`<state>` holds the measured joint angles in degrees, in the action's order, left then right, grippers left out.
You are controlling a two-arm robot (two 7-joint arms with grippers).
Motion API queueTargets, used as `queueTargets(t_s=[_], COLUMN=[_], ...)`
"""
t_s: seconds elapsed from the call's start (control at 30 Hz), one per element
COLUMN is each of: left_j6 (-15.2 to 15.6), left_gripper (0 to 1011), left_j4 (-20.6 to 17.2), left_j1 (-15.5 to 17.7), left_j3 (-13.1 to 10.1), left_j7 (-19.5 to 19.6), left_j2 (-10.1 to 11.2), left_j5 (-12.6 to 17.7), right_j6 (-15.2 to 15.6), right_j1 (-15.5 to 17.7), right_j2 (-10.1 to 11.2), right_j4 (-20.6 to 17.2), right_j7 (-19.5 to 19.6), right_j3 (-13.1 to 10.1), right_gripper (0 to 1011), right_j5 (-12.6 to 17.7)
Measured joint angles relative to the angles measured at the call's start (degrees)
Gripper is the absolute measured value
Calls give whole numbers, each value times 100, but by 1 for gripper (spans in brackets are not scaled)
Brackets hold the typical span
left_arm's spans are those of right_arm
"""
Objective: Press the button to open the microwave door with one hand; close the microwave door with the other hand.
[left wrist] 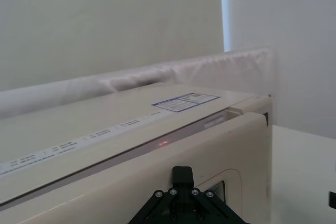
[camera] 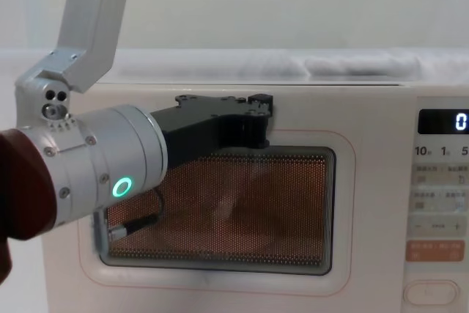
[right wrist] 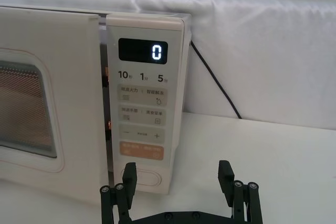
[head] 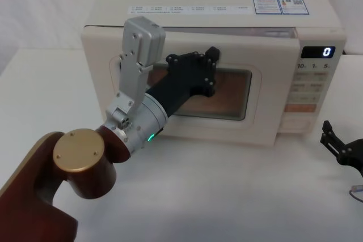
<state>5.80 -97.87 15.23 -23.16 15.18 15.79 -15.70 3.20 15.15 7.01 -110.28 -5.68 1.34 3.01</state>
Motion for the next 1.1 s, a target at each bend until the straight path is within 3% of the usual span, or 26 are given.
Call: queueTargets(t_s=[0.67,1.1], left_j6=[74,93], left_gripper=[0,0], left_j4=[203,245], left_j1=[98,108], left_j3=[168,223], left_j7=[-67,-41], left_j2=[-293,-353], left_j5=[249,279], right_j6=[0,0], right_j1=[0,0], right_j2=[0,0], right_j4=[0,0], right_j7=[0,0], right_j3=[0,0], right_gripper=[1002,1002], right_j5=[0,0])
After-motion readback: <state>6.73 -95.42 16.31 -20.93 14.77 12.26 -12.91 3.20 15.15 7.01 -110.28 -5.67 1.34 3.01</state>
